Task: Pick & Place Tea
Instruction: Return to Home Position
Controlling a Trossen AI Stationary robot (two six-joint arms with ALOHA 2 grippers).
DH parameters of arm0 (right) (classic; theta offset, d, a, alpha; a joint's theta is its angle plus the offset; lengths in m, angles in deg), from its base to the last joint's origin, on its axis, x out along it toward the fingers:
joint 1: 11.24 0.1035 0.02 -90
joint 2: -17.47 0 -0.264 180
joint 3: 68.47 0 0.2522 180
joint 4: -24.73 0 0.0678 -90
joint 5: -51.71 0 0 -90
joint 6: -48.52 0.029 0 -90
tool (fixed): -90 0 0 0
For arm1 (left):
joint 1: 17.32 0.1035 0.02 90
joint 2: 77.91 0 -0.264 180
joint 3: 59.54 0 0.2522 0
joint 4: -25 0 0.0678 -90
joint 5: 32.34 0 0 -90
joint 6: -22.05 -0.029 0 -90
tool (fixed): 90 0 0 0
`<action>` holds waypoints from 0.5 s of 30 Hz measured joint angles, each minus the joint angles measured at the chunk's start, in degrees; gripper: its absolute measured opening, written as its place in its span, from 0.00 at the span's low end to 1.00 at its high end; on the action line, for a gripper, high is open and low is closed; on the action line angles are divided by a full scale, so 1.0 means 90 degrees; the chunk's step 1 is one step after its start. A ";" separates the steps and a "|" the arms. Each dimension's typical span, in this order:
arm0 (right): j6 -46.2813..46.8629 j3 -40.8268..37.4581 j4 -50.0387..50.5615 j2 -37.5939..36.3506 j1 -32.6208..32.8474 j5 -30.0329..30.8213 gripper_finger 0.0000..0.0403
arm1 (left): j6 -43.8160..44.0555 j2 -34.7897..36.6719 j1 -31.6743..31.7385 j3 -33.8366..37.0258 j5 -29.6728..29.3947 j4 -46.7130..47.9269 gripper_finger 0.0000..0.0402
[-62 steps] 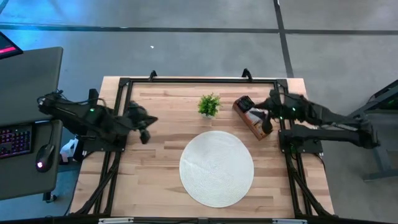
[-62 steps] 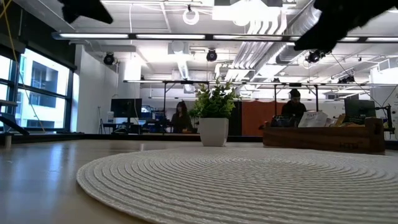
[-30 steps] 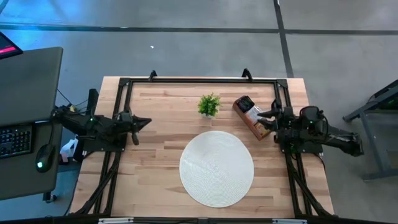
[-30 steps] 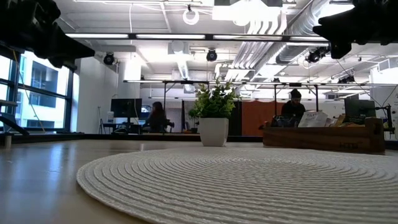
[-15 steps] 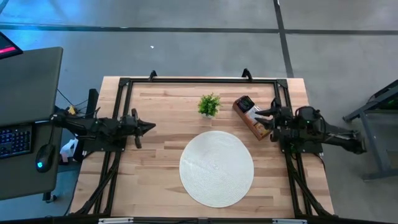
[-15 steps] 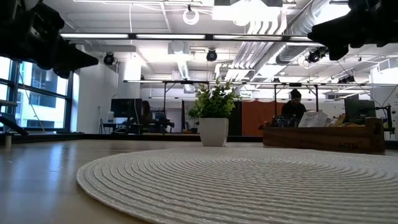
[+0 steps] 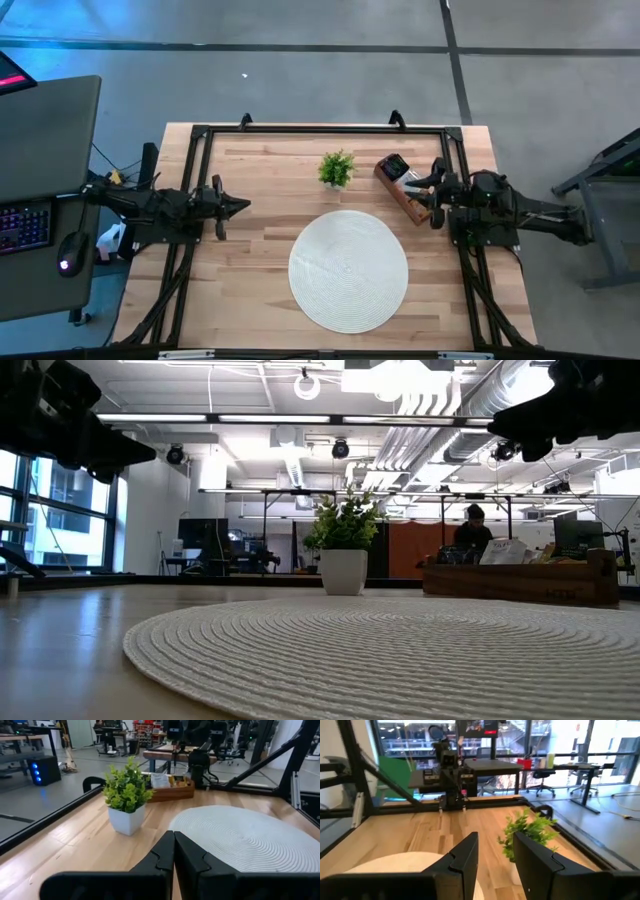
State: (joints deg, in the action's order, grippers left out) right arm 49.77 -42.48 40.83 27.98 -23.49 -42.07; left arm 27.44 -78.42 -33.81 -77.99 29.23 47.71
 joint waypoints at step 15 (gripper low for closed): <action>-0.0177 -0.1065 -0.2033 -0.0638 0.0002 -0.0612 0.29 | 0.0000 0.0002 0.0000 0.0012 -0.0010 0.0017 0.01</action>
State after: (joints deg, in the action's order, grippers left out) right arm 48.18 -52.06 22.53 22.23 -23.46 -47.57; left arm 27.44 -78.40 -33.81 -77.88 29.14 47.86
